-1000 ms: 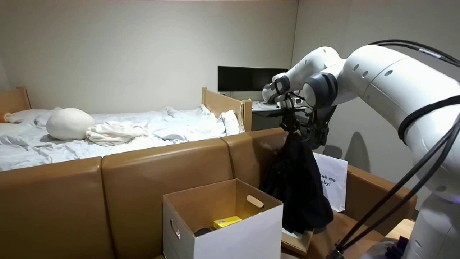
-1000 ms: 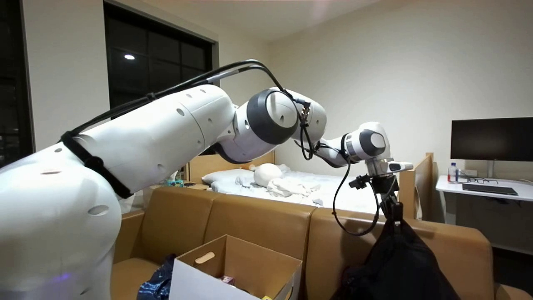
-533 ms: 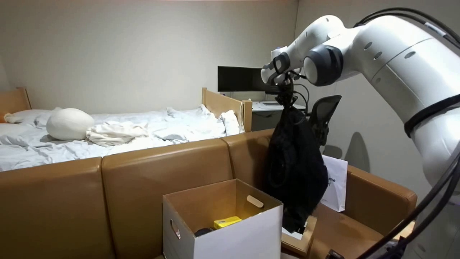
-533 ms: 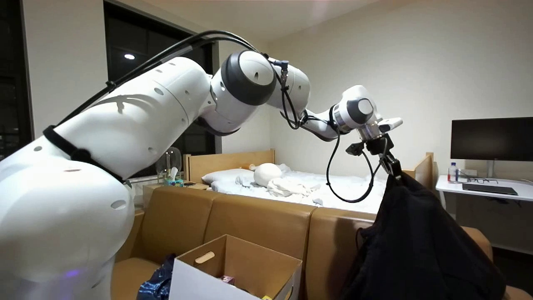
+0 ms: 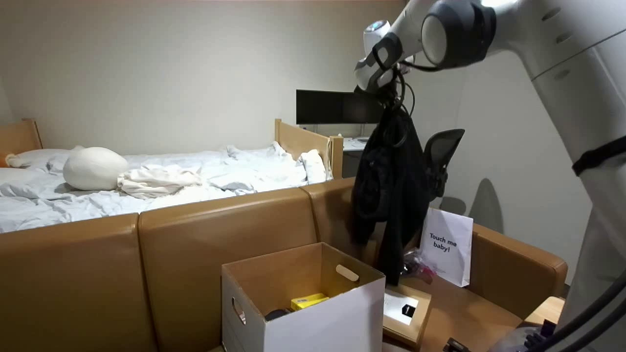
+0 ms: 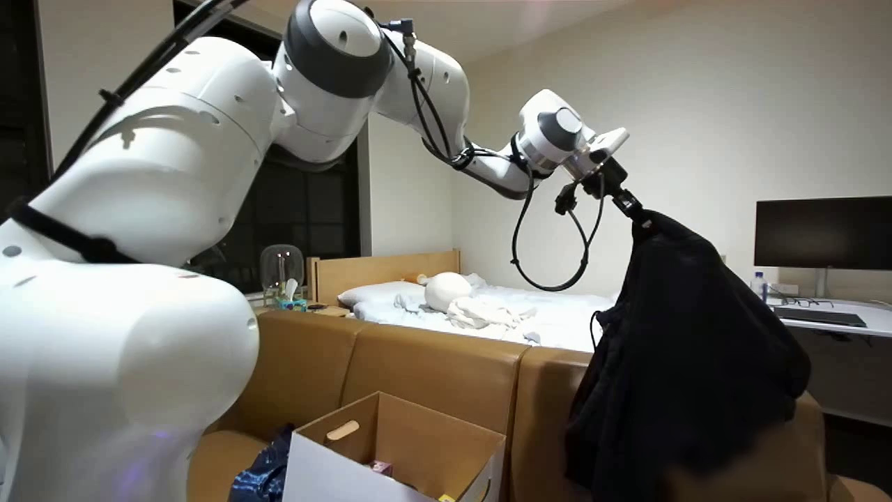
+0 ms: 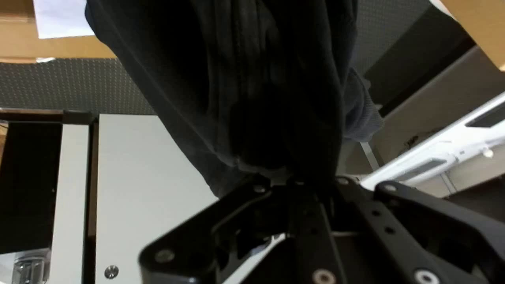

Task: Pick up the black cloth, plastic and brown book from the sofa and put them in the box

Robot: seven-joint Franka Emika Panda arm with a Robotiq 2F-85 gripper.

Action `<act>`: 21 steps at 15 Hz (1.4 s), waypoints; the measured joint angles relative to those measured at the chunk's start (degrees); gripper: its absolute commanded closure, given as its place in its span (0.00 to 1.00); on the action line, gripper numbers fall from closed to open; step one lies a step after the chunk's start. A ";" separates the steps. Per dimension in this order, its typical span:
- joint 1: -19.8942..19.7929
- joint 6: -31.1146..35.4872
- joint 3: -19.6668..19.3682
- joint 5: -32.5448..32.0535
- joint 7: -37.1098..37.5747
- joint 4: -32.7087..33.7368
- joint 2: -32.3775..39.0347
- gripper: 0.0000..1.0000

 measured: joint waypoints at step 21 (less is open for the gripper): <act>57.40 9.95 -36.56 -54.87 50.94 -22.58 -15.99 0.96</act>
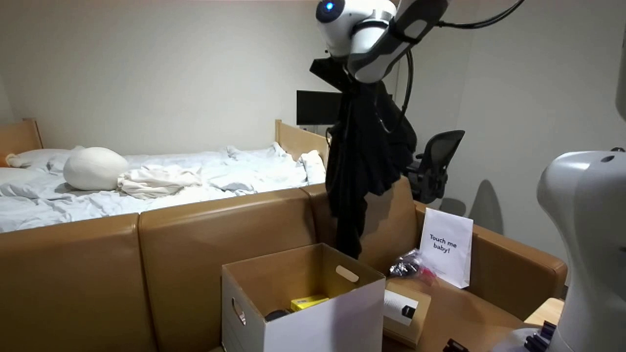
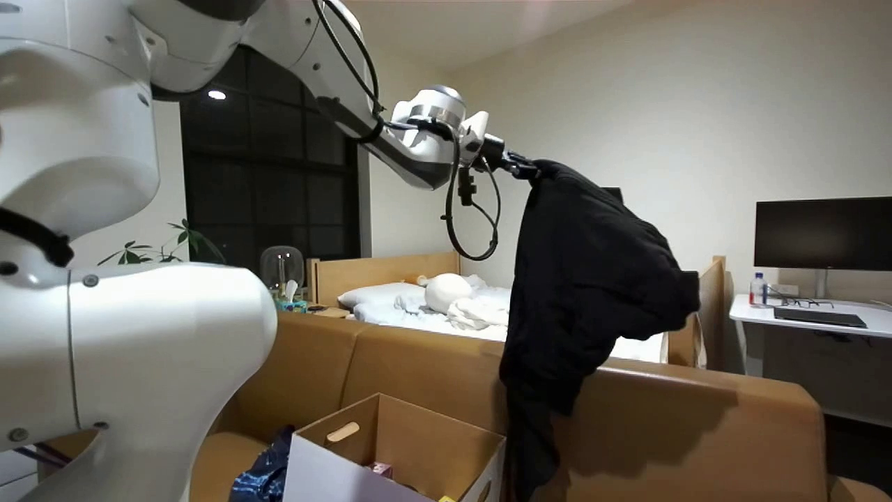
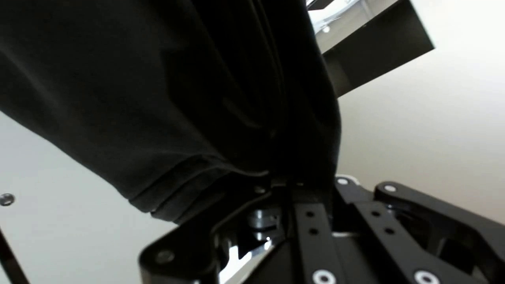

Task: Pick up the black cloth, plastic and brown book from the sofa and put them in the box

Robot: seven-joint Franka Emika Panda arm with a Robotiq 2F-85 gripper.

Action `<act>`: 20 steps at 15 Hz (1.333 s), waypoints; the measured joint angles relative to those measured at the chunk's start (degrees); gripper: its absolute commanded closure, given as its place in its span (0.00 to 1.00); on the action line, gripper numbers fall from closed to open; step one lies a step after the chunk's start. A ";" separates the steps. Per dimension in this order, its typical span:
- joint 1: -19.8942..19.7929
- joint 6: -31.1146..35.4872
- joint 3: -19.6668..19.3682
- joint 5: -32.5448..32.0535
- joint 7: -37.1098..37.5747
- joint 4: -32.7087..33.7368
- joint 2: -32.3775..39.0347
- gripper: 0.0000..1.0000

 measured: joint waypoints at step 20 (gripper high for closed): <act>-8.02 0.33 35.28 -45.02 23.30 -11.14 -28.63 0.96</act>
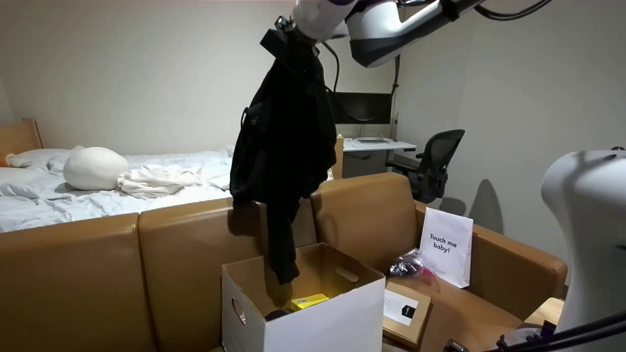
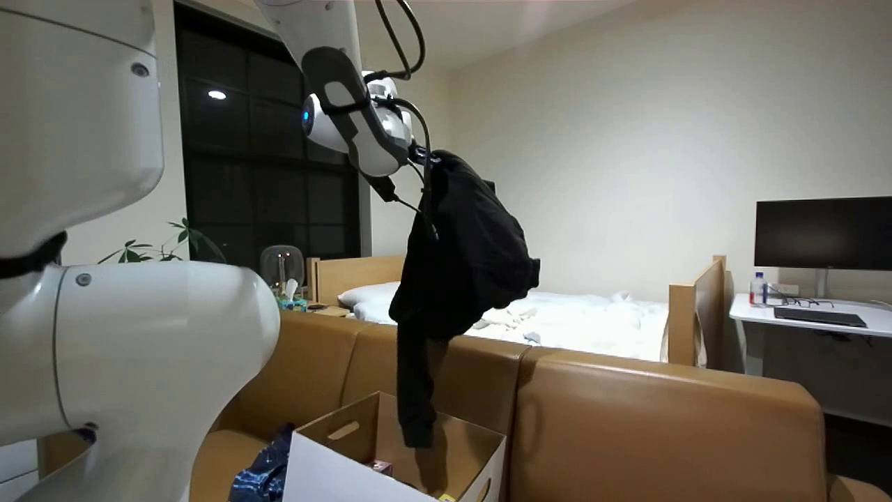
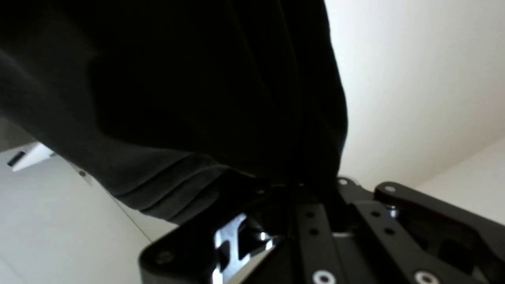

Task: Pick up the black cloth, plastic and brown book from the sofa and put them in the box

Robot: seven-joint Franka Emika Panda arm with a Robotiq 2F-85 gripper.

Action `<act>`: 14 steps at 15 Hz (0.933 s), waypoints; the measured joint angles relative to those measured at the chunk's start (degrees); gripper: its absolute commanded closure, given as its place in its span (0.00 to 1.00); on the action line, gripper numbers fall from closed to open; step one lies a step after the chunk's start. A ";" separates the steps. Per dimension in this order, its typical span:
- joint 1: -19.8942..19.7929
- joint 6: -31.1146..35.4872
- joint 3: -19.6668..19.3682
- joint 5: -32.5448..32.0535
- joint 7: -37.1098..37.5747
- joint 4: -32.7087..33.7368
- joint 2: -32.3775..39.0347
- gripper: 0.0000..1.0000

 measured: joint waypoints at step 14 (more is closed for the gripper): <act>10.88 2.60 -17.78 67.72 -46.61 -12.48 4.40 0.96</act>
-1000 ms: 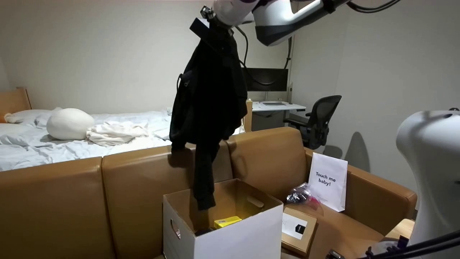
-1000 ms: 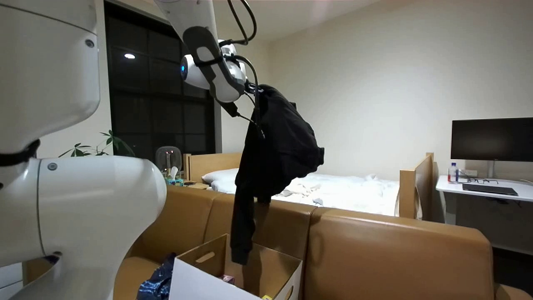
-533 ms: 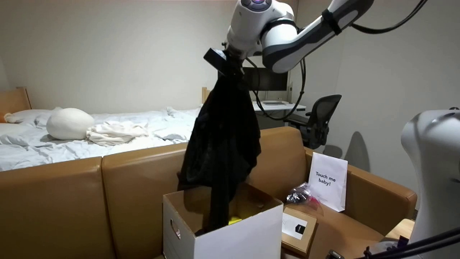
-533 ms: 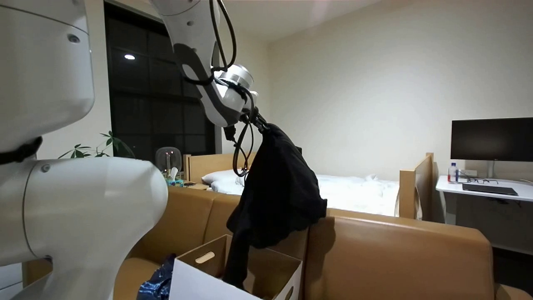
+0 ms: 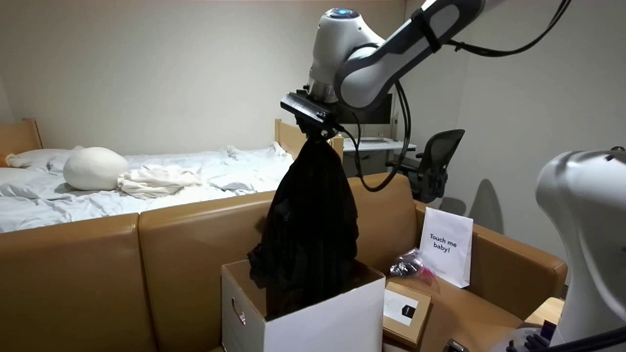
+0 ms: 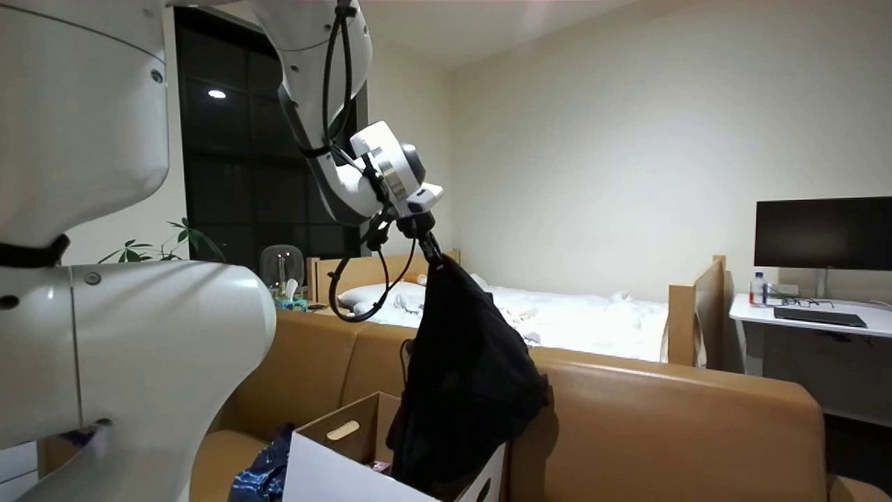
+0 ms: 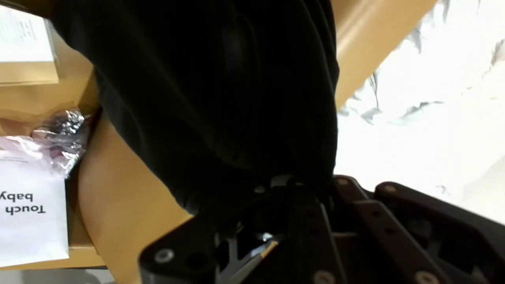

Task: Pick up the black cloth, plastic and brown book from the sofa and put them in the box

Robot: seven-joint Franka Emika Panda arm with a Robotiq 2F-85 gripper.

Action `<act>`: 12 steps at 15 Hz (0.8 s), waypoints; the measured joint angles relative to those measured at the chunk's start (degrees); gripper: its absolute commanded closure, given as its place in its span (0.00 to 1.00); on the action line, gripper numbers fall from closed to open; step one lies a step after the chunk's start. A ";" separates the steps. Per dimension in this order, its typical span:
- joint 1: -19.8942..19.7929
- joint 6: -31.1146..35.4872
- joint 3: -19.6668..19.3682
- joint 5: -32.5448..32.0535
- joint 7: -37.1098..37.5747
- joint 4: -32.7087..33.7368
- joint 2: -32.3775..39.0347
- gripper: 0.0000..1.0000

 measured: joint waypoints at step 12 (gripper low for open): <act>-4.46 -2.27 6.97 29.66 -22.58 -1.42 5.85 0.96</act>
